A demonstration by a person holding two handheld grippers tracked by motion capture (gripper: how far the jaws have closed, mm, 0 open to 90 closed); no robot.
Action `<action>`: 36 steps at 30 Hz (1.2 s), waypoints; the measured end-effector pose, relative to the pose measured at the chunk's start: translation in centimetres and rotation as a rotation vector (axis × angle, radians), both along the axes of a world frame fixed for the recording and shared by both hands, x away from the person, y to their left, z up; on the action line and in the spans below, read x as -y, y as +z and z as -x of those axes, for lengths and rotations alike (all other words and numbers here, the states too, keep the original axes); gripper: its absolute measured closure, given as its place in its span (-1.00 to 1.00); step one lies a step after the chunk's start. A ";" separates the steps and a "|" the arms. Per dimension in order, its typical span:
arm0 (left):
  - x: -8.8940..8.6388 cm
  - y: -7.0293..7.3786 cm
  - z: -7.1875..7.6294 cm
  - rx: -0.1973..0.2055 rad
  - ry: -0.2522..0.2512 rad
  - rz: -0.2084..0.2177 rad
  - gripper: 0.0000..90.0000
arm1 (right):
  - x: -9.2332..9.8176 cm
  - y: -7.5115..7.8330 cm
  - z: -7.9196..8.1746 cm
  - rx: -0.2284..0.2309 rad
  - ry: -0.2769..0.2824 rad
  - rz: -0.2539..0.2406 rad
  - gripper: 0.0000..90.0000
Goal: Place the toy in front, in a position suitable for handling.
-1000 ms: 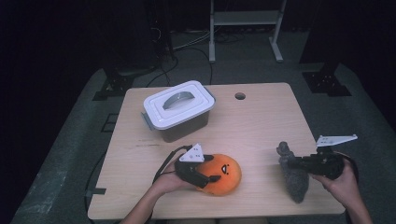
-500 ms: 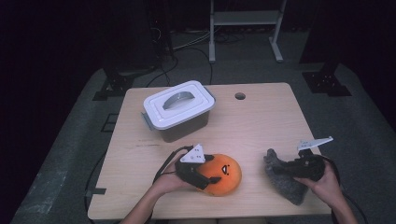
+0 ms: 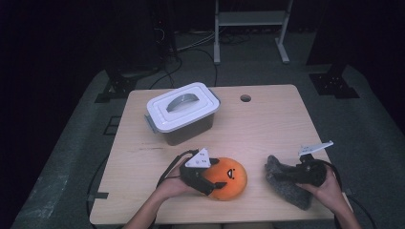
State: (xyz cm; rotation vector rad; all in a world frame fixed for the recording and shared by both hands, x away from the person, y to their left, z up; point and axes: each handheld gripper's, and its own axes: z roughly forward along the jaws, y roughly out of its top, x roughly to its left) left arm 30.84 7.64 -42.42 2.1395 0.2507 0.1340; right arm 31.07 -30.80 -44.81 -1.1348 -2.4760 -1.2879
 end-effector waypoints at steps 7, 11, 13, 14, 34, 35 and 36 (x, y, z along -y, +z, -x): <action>0.0 0.0 0.0 0.013 -0.005 -0.007 -0.60 | -0.4 0.3 0.1 0.019 0.017 -0.020 0.35; 0.0 0.2 0.1 0.018 -0.005 -0.006 -0.62 | -0.9 0.9 0.3 0.041 0.027 -0.041 0.29; 0.0 0.3 0.2 0.020 -0.007 -0.004 -0.63 | -1.1 1.0 0.3 0.046 0.036 -0.054 0.28; 0.0 0.3 0.2 0.021 -0.010 -0.001 -0.63 | -1.2 1.1 0.3 0.050 0.039 -0.054 0.27; -2.6 3.2 -0.4 0.052 0.022 0.106 -0.71 | -2.4 1.7 0.7 0.084 0.075 -0.130 0.06; -2.8 3.3 -0.4 0.054 0.027 0.107 -0.71 | -2.4 1.7 0.7 0.085 0.076 -0.130 0.05; -2.9 3.4 -0.4 0.055 0.032 0.114 -0.72 | -2.4 1.8 0.8 0.085 0.076 -0.131 0.05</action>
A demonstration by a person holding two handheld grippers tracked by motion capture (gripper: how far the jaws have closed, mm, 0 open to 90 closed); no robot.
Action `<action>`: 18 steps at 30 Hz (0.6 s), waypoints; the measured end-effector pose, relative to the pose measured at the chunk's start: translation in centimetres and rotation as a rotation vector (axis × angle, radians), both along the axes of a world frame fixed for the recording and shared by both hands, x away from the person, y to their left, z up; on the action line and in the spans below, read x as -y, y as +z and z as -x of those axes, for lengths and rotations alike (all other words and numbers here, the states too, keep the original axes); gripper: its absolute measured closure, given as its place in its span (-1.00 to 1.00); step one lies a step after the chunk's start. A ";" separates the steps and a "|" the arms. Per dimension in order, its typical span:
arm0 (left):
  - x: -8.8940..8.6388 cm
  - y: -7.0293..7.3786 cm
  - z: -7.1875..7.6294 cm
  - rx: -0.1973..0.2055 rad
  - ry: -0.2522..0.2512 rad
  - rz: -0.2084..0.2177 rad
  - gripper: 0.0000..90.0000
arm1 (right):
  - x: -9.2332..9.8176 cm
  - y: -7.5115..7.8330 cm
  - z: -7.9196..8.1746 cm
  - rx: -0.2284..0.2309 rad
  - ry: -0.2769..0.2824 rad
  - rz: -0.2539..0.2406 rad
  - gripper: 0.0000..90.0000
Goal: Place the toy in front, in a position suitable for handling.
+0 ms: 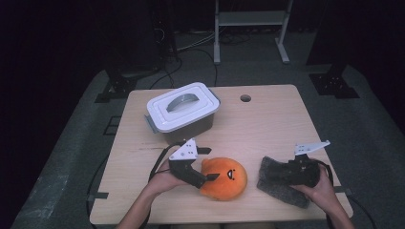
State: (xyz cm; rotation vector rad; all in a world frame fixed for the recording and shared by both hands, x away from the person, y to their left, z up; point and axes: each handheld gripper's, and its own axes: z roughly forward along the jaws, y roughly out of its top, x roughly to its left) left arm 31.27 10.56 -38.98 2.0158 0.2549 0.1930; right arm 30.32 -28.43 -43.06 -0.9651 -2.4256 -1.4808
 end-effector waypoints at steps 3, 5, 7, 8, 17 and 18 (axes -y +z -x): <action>-0.6 0.4 -0.2 0.009 0.014 0.004 -0.75 | 0.0 0.0 0.0 0.004 0.000 -0.008 0.02; -1.0 0.7 -0.3 0.012 0.025 0.012 -0.76 | -0.1 0.1 0.0 0.011 0.001 -0.012 0.00; -1.5 0.9 -0.4 0.016 0.038 0.022 -0.76 | -0.1 0.1 0.0 0.014 0.002 -0.015 -0.01; -1.7 1.1 -0.5 0.017 0.047 0.027 -0.77 | -0.1 0.1 0.0 0.014 0.001 -0.015 -0.02; -3.0 1.5 -0.8 0.021 0.081 0.046 -0.78 | -0.2 0.0 0.1 0.013 0.004 -0.019 -0.06; -3.1 1.5 -0.9 0.022 0.086 0.045 -0.78 | -0.2 0.0 0.1 0.015 0.005 -0.018 -0.06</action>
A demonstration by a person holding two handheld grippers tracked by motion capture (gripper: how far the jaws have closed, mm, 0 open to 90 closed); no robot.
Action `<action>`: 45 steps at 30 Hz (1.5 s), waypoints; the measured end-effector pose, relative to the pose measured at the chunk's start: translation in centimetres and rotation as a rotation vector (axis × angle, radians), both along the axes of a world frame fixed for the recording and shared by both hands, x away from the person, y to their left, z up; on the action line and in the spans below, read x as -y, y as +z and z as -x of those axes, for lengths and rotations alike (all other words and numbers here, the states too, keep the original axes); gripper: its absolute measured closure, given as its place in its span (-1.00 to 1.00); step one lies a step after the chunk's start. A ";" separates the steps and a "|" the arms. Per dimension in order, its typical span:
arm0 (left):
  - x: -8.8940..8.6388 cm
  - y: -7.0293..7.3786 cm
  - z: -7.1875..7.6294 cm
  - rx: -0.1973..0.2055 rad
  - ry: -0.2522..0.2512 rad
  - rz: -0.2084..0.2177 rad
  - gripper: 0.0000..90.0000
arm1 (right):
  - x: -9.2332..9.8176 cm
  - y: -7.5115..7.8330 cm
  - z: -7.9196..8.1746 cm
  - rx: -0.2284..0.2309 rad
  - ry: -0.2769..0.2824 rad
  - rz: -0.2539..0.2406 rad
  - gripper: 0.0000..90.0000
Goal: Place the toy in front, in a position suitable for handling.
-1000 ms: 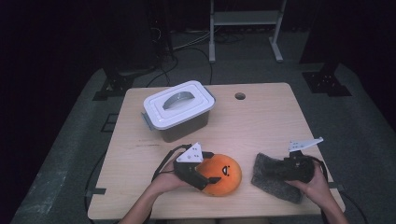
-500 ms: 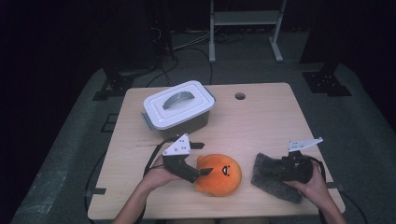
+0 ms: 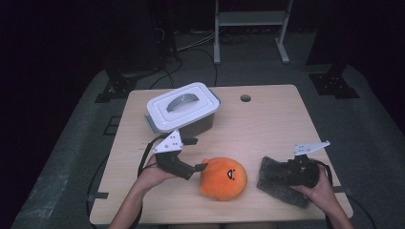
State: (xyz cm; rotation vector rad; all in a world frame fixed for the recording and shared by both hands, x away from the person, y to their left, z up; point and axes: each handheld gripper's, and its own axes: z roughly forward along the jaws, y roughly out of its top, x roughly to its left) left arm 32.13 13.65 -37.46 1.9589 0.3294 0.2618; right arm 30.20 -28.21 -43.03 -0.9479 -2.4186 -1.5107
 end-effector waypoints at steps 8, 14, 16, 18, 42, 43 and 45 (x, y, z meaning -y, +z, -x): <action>-0.8 0.3 -0.2 0.010 0.029 0.014 -0.78 | -0.1 -0.1 0.1 -0.005 0.010 0.002 -0.08; -1.5 0.8 -0.5 0.026 0.054 0.023 -0.78 | -0.2 0.0 0.1 -0.007 0.015 0.001 -0.10; -1.8 0.9 -0.7 0.031 0.058 0.026 -0.78 | -0.2 0.0 0.1 -0.006 0.016 0.000 -0.10; -2.0 1.0 -0.9 0.036 0.064 0.030 -0.78 | -0.1 0.0 0.0 -0.009 0.016 0.001 -0.10; -4.7 2.4 -5.7 0.077 0.126 0.067 -0.71 | -0.1 0.3 -0.5 -0.026 0.029 0.004 -0.11; -4.8 2.4 -5.8 0.079 0.126 0.067 -0.71 | -0.2 0.3 -0.5 -0.028 0.030 0.003 -0.11; -4.9 2.4 -6.2 0.075 0.124 0.071 -0.71 | -0.2 0.4 -0.6 -0.026 0.035 -0.002 -0.11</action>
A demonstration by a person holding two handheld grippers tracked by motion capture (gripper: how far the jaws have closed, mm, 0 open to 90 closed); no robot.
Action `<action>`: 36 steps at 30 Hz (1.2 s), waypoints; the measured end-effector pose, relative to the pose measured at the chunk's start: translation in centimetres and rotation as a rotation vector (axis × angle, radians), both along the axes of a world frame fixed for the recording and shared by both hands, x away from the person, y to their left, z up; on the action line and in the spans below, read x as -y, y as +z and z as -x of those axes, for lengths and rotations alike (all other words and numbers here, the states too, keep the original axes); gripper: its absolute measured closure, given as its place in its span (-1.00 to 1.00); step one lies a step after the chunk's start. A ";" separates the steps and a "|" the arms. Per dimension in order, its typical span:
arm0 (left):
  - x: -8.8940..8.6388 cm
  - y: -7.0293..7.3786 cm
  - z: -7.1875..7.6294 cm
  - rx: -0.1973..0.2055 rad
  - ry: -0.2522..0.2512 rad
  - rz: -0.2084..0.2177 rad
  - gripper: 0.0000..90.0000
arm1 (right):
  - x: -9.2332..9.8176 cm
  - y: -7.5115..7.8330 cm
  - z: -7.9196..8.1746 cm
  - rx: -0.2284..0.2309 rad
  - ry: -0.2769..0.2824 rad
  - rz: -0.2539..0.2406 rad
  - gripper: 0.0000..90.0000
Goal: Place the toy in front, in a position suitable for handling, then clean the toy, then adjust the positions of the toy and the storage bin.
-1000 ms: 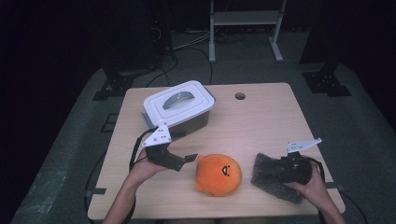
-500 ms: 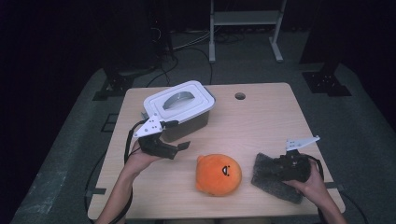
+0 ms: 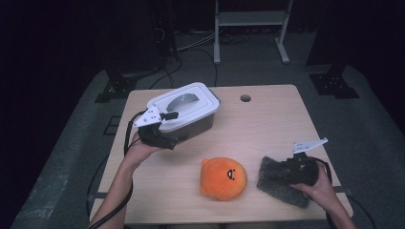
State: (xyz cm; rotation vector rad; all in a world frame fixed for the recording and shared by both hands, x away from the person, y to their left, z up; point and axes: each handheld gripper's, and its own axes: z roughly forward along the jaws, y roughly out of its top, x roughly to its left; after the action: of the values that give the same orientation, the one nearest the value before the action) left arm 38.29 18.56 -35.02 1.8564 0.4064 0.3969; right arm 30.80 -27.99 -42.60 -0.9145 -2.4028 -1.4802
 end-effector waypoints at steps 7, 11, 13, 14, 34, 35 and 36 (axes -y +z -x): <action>-0.3 -0.1 -0.5 -0.005 0.008 0.006 -0.72 | -0.5 0.1 -0.3 -0.002 0.017 -0.006 -0.11; -0.4 -0.3 -0.5 -0.007 0.010 0.005 -0.75 | -0.6 0.0 -0.2 -0.005 0.019 -0.002 -0.12; -0.4 -0.4 -0.5 -0.009 0.011 0.011 -0.75 | -0.5 0.0 0.0 -0.004 0.019 -0.002 -0.12; -0.5 -0.4 -0.5 -0.009 0.009 0.007 -0.75 | -0.5 0.0 0.0 -0.002 0.018 -0.002 -0.12; -0.8 1.0 -3.2 0.013 0.037 -0.009 -0.68 | -0.7 0.0 -0.2 -0.003 0.024 -0.005 -0.12; -0.9 1.0 -3.4 0.012 0.041 -0.006 -0.68 | -0.7 0.0 -0.2 -0.004 0.023 -0.005 -0.12; -0.9 1.1 -3.7 0.008 0.041 -0.005 -0.68 | -0.8 0.0 -0.2 -0.006 0.023 -0.005 -0.12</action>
State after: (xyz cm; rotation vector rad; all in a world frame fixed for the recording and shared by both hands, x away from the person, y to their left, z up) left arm 42.02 19.48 -33.97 1.8534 0.4391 0.4331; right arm 31.04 -27.24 -42.61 -0.8858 -2.3959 -1.4733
